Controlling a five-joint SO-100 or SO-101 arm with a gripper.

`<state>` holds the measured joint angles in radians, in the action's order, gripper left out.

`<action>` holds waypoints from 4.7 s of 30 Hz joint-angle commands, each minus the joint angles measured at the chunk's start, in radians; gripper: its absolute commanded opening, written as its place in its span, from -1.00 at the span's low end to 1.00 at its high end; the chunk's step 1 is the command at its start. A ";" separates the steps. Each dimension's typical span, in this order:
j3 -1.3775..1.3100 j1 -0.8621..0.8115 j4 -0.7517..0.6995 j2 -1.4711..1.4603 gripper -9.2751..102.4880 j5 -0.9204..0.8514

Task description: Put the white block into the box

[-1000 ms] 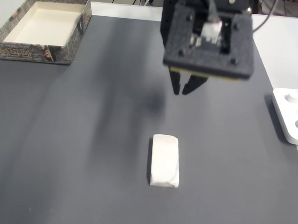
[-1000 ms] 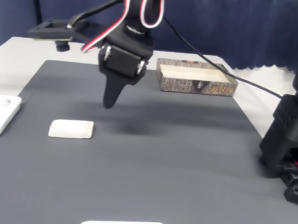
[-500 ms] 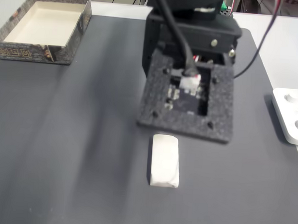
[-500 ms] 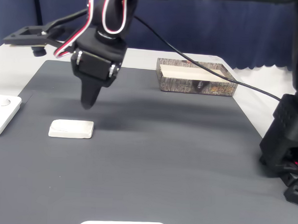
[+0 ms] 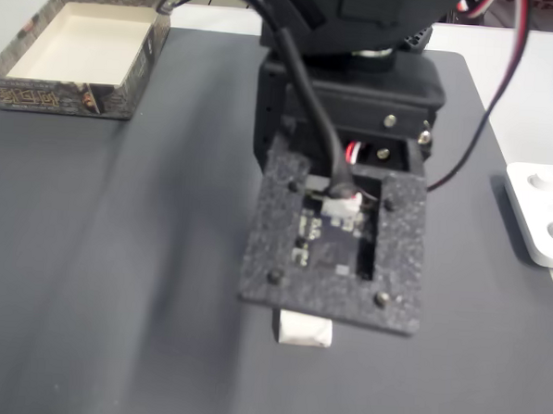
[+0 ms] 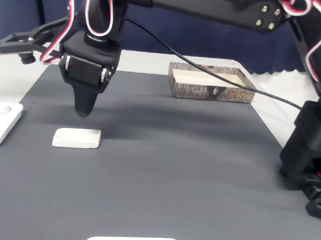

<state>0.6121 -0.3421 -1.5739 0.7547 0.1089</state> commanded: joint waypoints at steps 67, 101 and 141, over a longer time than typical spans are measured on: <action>-0.334 -0.025 -0.114 -0.147 -0.73 0.239; -0.336 -0.063 -0.084 -0.183 -0.29 0.236; -0.379 -0.043 -0.008 -0.264 -0.32 0.233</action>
<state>0.3145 -0.3866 -1.5923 0.4725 0.3421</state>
